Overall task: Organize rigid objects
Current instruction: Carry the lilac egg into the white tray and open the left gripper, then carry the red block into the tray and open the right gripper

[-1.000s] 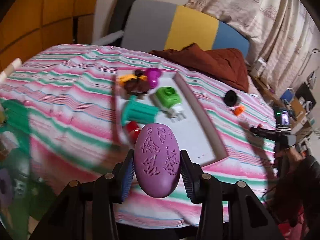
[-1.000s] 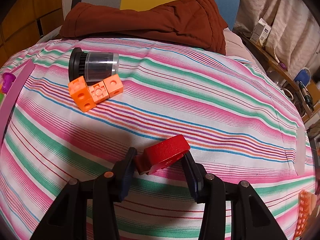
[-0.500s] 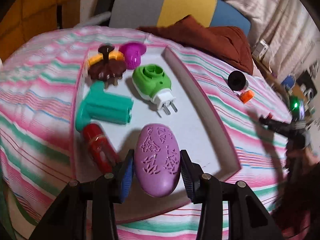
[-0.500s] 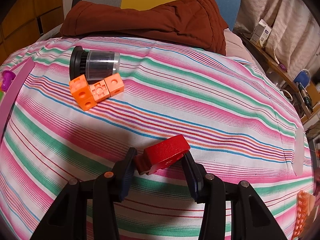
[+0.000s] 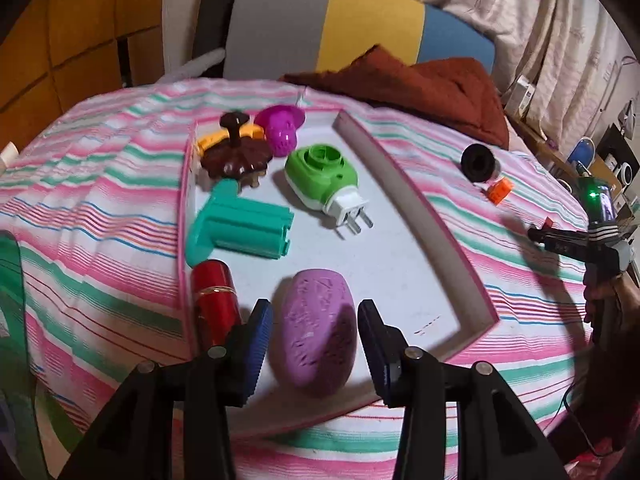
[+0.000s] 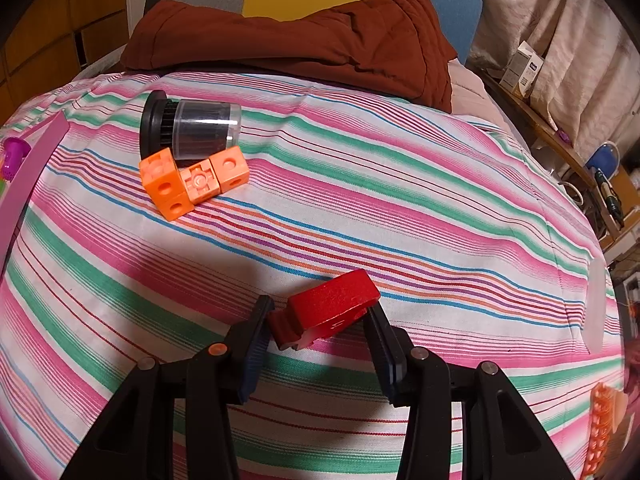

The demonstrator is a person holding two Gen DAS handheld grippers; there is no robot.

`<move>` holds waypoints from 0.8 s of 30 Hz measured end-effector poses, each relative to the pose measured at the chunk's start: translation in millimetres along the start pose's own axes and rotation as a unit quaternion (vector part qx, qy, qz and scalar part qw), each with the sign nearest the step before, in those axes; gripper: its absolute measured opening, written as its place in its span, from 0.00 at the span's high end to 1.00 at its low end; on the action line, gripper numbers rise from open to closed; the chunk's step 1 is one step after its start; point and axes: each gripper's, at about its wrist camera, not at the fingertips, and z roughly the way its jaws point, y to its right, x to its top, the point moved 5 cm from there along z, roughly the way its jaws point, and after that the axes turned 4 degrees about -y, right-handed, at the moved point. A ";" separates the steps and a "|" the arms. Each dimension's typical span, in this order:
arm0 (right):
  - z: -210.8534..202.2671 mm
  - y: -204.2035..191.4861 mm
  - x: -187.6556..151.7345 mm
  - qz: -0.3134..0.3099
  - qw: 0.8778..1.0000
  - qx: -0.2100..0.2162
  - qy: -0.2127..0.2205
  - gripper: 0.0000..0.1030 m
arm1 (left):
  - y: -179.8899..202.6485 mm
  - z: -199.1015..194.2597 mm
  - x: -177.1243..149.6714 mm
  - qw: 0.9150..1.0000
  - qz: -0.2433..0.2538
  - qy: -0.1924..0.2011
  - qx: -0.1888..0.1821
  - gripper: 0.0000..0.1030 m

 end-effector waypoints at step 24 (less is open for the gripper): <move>-61.0 -66.6 -4.0 -0.029 0.997 0.077 0.003 0.55 | -14.2 -37.7 -1.4 0.998 -0.022 0.036 0.038 0.57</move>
